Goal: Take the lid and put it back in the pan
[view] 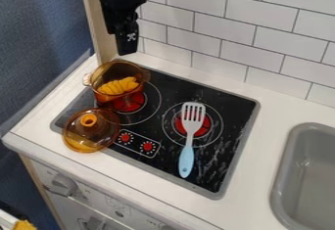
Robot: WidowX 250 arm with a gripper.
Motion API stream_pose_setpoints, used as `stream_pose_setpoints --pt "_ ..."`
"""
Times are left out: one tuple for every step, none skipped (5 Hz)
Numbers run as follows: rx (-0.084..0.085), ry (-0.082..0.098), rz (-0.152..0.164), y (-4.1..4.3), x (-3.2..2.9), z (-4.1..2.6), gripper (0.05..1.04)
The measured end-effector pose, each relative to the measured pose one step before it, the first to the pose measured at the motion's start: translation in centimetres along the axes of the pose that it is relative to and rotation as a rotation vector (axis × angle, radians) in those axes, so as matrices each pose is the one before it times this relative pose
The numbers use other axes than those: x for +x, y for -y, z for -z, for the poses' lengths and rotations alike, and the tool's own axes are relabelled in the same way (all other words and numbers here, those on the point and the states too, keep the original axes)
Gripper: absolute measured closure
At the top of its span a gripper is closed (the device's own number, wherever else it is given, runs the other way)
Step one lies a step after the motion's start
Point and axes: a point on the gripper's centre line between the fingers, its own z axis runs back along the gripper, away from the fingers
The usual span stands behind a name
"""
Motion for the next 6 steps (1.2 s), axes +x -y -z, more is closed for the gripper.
stream_pose_setpoints --pt "-0.0277 -0.0167 -0.0022 0.361 -0.174 1.019 0.083" --pt "-0.0399 -0.0188 -0.0106 1.346 -1.411 0.520 0.083" --pt "0.0413 0.0283 -0.0261 0.934 -2.298 -1.412 0.083" --pt "0.0163 0.0164 -0.0301 1.101 -2.018 -0.783 0.083" --pt "0.0014 -0.0344 -0.0110 1.255 -1.595 0.888 0.083" --pt "0.0061 -0.0286 -0.0104 0.457 -0.794 0.958 0.083"
